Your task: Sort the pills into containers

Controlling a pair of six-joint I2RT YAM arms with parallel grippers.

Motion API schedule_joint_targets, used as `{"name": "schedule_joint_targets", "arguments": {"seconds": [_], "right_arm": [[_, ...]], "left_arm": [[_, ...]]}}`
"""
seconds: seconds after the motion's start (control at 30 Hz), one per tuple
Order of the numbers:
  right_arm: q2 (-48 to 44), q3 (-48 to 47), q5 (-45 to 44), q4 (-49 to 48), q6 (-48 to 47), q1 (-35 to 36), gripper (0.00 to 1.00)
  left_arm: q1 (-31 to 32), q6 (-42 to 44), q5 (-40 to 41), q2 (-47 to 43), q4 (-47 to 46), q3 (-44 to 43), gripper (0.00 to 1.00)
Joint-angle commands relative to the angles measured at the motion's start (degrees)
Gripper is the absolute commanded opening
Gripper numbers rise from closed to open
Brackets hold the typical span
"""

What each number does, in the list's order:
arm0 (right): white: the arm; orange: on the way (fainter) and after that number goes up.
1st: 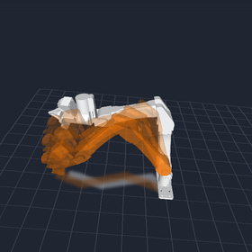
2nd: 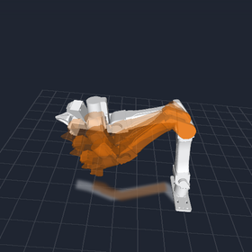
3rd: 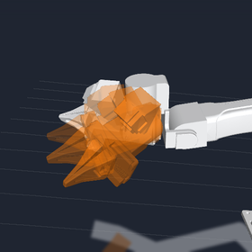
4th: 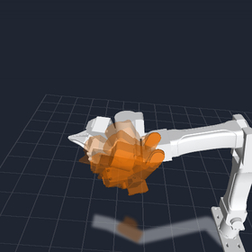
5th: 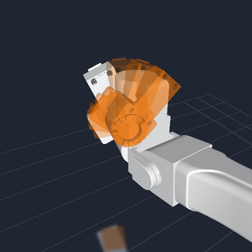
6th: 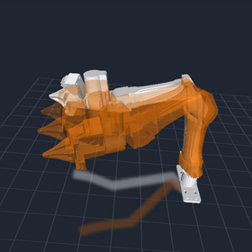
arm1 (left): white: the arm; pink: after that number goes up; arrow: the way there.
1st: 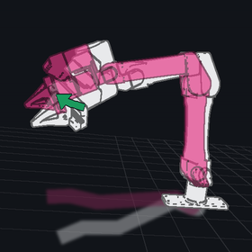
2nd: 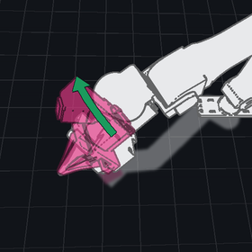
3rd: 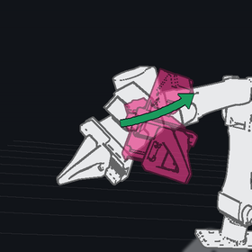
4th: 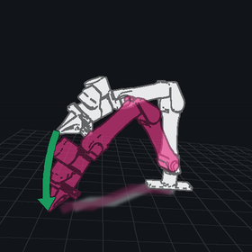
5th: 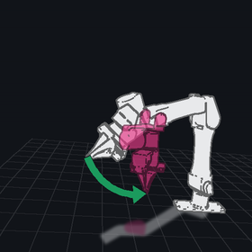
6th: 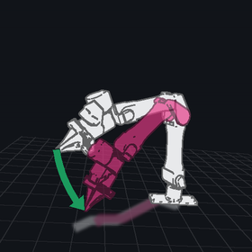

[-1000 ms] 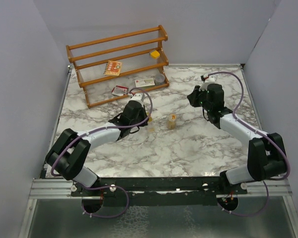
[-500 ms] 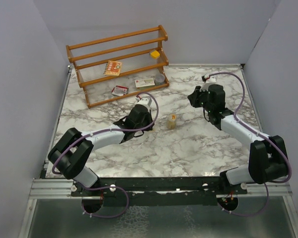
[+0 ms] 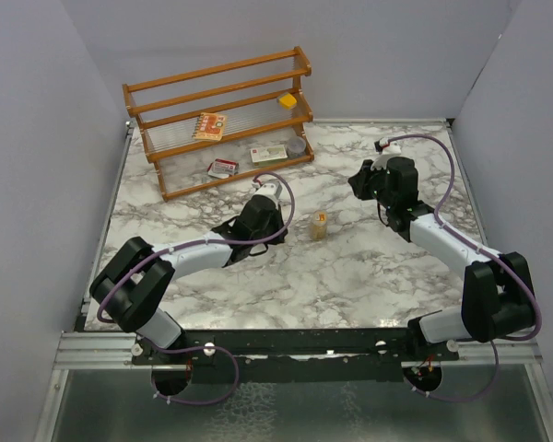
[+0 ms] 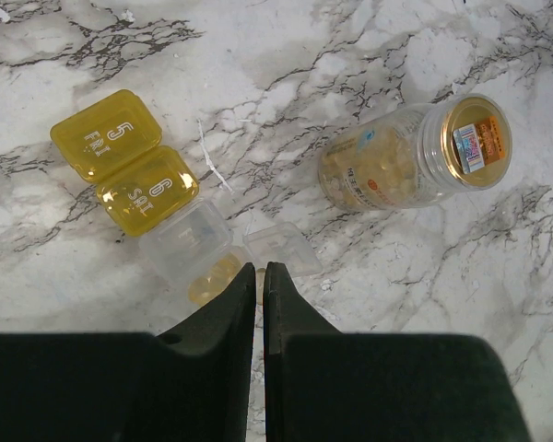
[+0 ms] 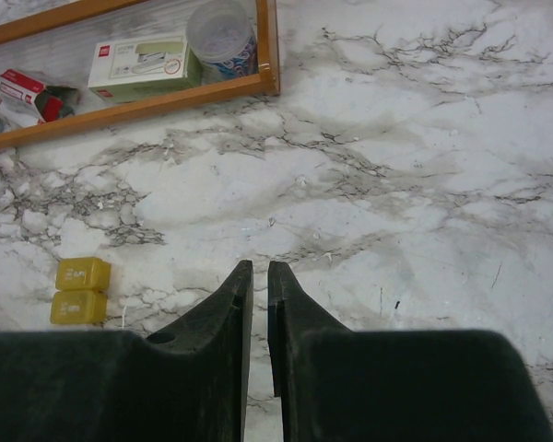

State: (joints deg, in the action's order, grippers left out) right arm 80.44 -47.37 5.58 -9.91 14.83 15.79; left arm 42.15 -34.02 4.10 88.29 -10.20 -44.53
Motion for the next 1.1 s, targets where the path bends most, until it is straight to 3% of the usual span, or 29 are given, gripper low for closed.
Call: {"name": "schedule_joint_targets", "arguments": {"seconds": [0.0, 1.07], "right_arm": [[-1.5, 0.4, -0.2, 0.6, 0.1, 0.1, 0.13], [-0.3, 0.3, 0.4, 0.5, -0.4, 0.1, 0.13]], "left_arm": [[0.5, -1.3, 0.4, 0.6, 0.0, 1.0, 0.08], [0.7, -1.1, 4.3, 2.5, -0.7, 1.3, 0.22]]}}
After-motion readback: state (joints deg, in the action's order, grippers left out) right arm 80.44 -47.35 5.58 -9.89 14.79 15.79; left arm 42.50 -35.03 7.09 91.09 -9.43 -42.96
